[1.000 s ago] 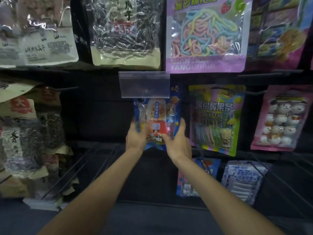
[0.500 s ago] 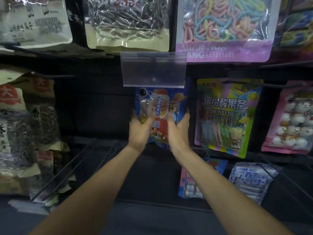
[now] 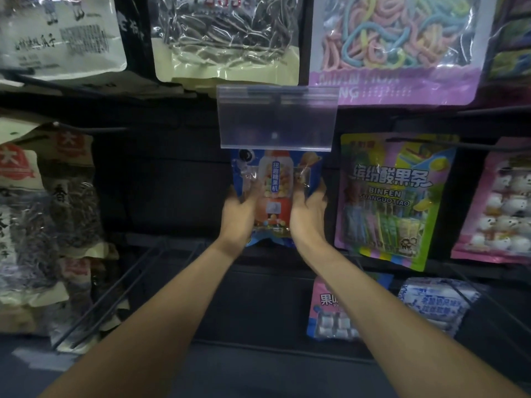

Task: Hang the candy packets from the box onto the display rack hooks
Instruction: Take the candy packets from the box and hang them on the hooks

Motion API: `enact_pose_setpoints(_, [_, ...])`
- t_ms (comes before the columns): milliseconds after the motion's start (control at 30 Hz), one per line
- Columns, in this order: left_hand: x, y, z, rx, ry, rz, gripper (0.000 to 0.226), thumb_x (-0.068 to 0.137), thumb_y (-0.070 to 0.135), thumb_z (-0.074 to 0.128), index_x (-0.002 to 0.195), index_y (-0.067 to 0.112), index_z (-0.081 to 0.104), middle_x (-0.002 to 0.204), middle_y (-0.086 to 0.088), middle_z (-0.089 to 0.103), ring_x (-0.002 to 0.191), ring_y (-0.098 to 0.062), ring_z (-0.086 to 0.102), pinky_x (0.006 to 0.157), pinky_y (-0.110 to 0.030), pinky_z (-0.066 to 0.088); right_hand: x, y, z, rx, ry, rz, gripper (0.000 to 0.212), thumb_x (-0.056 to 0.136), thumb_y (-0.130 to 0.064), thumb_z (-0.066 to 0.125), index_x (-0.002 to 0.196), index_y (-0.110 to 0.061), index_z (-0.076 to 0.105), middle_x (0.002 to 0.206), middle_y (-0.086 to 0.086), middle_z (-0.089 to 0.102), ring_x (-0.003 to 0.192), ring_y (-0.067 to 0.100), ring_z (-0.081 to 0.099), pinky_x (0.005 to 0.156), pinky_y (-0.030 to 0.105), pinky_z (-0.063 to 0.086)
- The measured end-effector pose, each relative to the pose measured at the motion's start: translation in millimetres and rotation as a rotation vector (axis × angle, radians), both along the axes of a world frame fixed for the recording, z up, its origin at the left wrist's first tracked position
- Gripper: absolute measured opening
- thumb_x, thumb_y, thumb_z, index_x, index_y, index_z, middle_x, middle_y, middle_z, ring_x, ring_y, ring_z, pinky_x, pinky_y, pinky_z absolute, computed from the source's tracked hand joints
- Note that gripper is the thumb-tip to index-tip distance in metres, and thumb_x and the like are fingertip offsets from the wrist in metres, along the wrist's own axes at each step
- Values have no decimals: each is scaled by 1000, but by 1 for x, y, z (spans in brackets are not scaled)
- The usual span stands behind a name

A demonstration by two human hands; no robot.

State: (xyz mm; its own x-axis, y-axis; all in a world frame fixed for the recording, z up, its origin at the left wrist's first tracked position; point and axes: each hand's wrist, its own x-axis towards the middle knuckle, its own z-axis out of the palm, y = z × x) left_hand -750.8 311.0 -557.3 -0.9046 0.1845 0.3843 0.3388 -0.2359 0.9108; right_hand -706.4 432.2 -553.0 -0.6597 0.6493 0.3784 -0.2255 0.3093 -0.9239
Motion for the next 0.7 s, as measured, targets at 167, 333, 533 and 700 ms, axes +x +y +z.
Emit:
enact_pose_setpoints(167, [2, -3, -5, 6, -18, 2, 39, 98, 43, 67, 125, 16, 62, 105, 1, 79, 94, -13, 78, 70, -19, 59, 6, 0, -6, -9, -4, 45, 70, 110, -49, 45, 168, -30, 10, 167, 10, 26, 151, 33, 37, 121, 49, 34])
enact_pose_setpoints(333, [6, -14, -4, -38, -17, 33, 26, 95, 32, 76, 117, 20, 66, 105, -4, 80, 96, -21, 79, 80, -33, 63, 17, 8, -4, 32, -21, 114, 78, 107, -41, 55, 169, -28, 9, 166, 4, 27, 148, 22, 38, 110, 29, 32])
enact_pose_setpoints(533, [12, -19, -14, -46, 42, 58, 50, 87, 17, 85, 131, 16, 61, 114, 1, 77, 99, -12, 77, 73, -23, 61, 31, 10, -10, 98, -39, 150, 109, 77, -55, 71, 166, -34, 12, 160, -1, 38, 146, 18, 44, 120, 42, 40])
enact_pose_setpoints(700, [14, -20, -17, -46, 9, 102, 70, 80, 25, 91, 141, 14, 57, 120, 1, 75, 107, -14, 75, 88, -33, 63, 36, 13, -6, 143, -70, 122, 99, 94, -39, 76, 168, -29, 10, 165, 2, 31, 148, 21, 41, 112, 31, 37])
